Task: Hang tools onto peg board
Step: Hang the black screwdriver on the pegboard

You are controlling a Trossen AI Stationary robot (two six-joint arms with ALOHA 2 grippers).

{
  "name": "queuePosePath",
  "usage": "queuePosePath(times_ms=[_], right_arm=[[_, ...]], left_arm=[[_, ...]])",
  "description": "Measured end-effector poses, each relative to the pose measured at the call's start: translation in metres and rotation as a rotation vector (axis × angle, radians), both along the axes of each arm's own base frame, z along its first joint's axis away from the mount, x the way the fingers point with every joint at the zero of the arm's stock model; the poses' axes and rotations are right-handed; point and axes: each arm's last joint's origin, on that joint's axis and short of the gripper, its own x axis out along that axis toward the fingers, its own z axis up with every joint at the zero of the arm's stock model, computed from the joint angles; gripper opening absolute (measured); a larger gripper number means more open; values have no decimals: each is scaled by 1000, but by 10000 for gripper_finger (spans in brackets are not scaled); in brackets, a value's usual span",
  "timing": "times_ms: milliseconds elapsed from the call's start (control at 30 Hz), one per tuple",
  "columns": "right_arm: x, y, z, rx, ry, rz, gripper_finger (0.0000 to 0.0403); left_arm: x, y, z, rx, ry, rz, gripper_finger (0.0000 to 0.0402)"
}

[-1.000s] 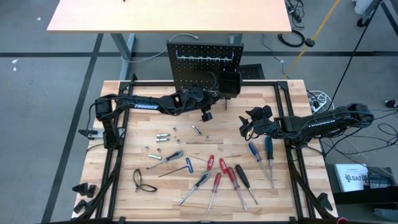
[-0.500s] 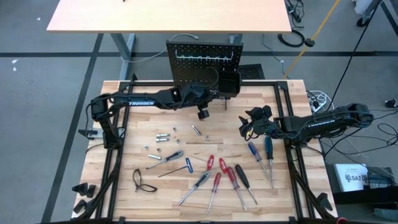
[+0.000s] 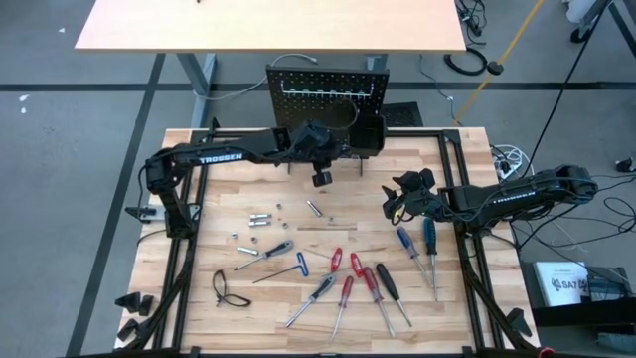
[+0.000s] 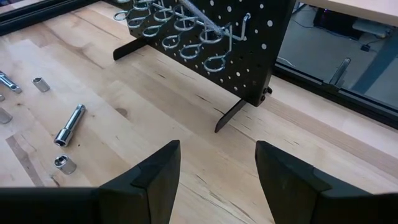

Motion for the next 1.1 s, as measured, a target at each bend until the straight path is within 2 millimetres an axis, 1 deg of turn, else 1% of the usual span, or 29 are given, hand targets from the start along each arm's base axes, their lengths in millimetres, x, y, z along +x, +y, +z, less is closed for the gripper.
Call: queuePosePath(times_ms=[233, 433, 633, 733, 800, 1100], right_arm=[[1, 1, 0, 23, -10, 20, 199], [1, 2, 0, 39, -11, 37, 199], [1, 2, 0, 39, -12, 37, 199], [1, 2, 0, 37, -12, 35, 199], [1, 2, 0, 37, -13, 35, 199], [1, 2, 0, 47, -25, 26, 199]], left_arm=[[-5, 7, 4, -57, 15, -7, 105], [-7, 14, 2, -138, -7, 3, 105], [-6, 17, 14, -157, 49, -3, 105], [-2, 19, 21, -167, 72, -4, 105], [4, 21, 22, -171, 81, -4, 105], [30, 29, 3, -166, 176, -20, 105]])
